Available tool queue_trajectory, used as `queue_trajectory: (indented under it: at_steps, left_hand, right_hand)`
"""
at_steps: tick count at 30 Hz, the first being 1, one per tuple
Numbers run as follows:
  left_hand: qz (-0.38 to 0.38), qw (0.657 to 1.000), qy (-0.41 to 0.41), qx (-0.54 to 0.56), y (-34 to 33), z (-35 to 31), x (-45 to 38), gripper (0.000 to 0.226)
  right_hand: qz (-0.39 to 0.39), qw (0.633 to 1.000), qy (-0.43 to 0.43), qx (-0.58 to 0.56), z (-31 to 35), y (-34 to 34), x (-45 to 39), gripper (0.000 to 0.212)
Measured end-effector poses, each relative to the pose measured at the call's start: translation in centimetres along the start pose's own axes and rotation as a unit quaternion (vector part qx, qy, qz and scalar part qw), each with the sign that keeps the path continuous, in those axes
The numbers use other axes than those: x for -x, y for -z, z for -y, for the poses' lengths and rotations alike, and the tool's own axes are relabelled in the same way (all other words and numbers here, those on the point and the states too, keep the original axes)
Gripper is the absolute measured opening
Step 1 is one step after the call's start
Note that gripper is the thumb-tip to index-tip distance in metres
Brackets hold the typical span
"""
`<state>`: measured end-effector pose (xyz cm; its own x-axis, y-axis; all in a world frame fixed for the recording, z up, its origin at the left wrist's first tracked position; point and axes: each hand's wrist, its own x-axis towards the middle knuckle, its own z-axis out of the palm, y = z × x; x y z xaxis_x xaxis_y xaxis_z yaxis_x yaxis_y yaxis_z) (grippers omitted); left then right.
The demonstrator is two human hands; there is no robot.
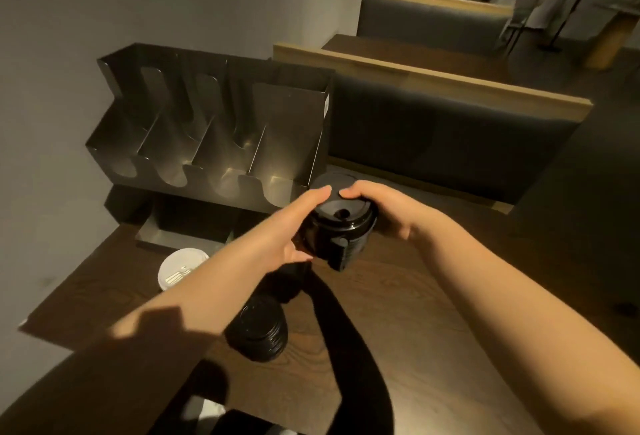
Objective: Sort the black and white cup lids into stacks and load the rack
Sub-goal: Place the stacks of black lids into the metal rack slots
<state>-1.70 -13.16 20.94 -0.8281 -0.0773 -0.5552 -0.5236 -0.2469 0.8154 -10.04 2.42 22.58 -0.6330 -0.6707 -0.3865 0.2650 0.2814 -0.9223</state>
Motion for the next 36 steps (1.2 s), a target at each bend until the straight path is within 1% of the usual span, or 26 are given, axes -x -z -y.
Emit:
queue_trajectory:
  at_steps: [1, 3, 4, 6, 7, 8, 10, 11, 12, 13, 14, 15, 16, 18, 23, 25, 31, 34, 36]
  left_hand:
    - [-0.007, 1.0, -0.016, -0.004, 0.2, -1.0, 0.4, 0.085]
    - [-0.038, 0.998, -0.048, -0.01, 0.9, -2.9, 0.9, 0.062]
    - [-0.053, 0.997, -0.059, -0.005, 1.2, -3.8, 1.2, 0.059]
    - [-0.076, 0.994, -0.073, 0.019, 1.9, -5.5, 1.7, 0.065]
    - [-0.086, 0.992, -0.083, 0.027, 2.1, -6.2, 2.0, 0.066]
    - [-0.096, 0.99, -0.094, 0.039, 2.3, -6.9, 2.2, 0.066]
    - [-0.112, 0.985, -0.112, 0.065, 2.7, -7.9, 2.5, 0.068]
    - [-0.121, 0.983, -0.118, 0.074, 2.7, -8.4, 2.5, 0.069]
    - [-0.132, 0.98, -0.123, 0.081, 2.7, -8.7, 2.5, 0.068]
    - [-0.143, 0.978, -0.125, 0.091, 2.6, -9.0, 2.5, 0.064]
    - [-0.15, 0.975, -0.124, 0.105, 2.5, -9.2, 2.4, 0.058]
    - [-0.15, 0.974, -0.12, 0.116, 2.5, -9.3, 2.3, 0.05]
    - [-0.147, 0.974, -0.114, 0.125, 2.4, -9.5, 2.3, 0.042]
    - [-0.144, 0.974, -0.1, 0.145, 2.2, -9.8, 2.1, 0.029]
    - [-0.141, 0.972, -0.083, 0.166, 2.1, -9.3, 0.7, 0.02]
    - [-0.134, 0.972, -0.084, 0.177, 2.1, -8.8, 0.1, 0.017]
    - [-0.152, 0.963, -0.071, 0.21, 3.1, -8.5, -1.4, 0.021]
    - [-0.146, 0.967, -0.066, 0.198, 3.3, -8.6, -1.7, 0.022]
    - [-0.147, 0.972, -0.058, 0.174, 3.4, -8.9, -2.0, 0.028]
  right_hand:
    - [-0.003, 1.0, 0.018, 0.015, 0.9, -0.1, 0.0, 0.019]
    - [-0.021, 0.998, 0.057, 0.035, 2.8, -0.8, -0.1, 0.038]
    - [-0.028, 0.996, 0.081, 0.04, 3.7, -1.3, 0.0, 0.049]
    - [-0.04, 0.991, 0.125, 0.031, 4.7, -1.5, -0.1, 0.073]
    - [-0.043, 0.988, 0.142, 0.033, 5.1, -1.6, -0.2, 0.074]
    - [-0.044, 0.985, 0.159, 0.039, 5.5, -1.8, -0.3, 0.061]
    - [-0.022, 0.98, 0.191, 0.049, 6.2, -2.4, -0.7, 0.026]
    - [-0.023, 0.979, 0.199, 0.049, 6.6, -2.7, -1.0, 0.019]
    - [-0.034, 0.977, 0.204, 0.051, 6.9, -3.0, -1.5, 0.021]
    - [-0.047, 0.975, 0.21, 0.05, 7.2, -3.4, -1.9, 0.031]
    - [-0.056, 0.974, 0.215, 0.048, 7.4, -3.8, -2.4, 0.044]
    - [-0.063, 0.973, 0.217, 0.044, 7.5, -4.0, -3.0, 0.052]
    - [-0.071, 0.972, 0.219, 0.041, 7.6, -4.2, -3.6, 0.054]
    - [-0.085, 0.971, 0.222, 0.037, 7.8, -4.3, -4.5, 0.05]
    - [-0.089, 0.979, 0.183, 0.022, 6.7, -4.0, -6.5, 0.044]
    - [-0.096, 0.978, 0.179, 0.039, 6.4, -4.0, -6.9, 0.044]
    - [-0.106, 0.969, 0.175, 0.138, 6.9, -4.4, -7.5, 0.045]
    - [-0.115, 0.963, 0.166, 0.178, 7.4, -3.9, -7.2, 0.045]
    - [-0.125, 0.961, 0.163, 0.184, 7.3, -3.4, -7.1, 0.047]
